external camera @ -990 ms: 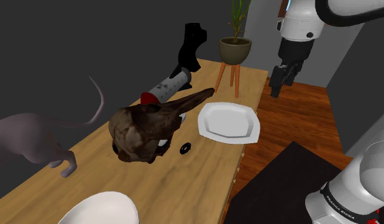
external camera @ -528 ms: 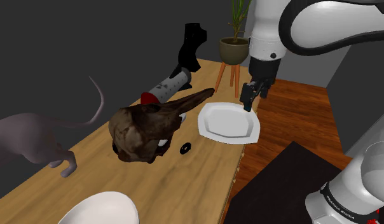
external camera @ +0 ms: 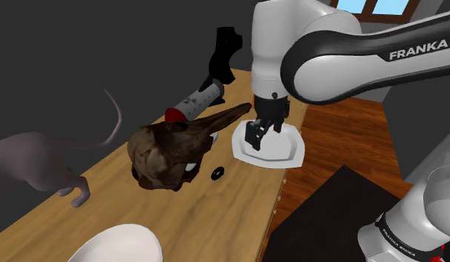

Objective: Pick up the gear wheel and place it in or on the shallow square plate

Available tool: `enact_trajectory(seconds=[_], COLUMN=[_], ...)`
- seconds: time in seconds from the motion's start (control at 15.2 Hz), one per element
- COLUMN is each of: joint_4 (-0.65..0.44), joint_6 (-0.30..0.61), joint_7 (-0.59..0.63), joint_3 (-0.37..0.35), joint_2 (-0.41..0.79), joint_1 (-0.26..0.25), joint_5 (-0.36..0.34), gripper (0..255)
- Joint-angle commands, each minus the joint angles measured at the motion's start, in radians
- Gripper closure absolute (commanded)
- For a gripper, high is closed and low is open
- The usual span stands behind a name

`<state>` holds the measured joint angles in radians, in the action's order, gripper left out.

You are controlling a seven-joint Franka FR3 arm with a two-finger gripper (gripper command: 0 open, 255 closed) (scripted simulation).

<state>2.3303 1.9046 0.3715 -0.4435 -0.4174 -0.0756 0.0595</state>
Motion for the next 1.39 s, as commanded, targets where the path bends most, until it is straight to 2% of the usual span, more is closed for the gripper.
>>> enact_trajectory(seconds=[0.0, 0.33, 0.73, 1.32], joint_4=[-0.032, -0.138, -0.302, -0.244], joint_6=[0.036, 0.098, 0.112, 0.202], joint_7=[0.058, 0.214, 0.416, 0.446], joint_3=[-0.047, -0.153, -0.225, -0.211], joint_2=[0.069, 0.26, 0.517, 0.561], joint_1=[0.001, 0.007, -0.031, -0.032], joint_5=[-0.02, -0.121, -0.312, -0.357], gripper=[0, 0, 0, 0])
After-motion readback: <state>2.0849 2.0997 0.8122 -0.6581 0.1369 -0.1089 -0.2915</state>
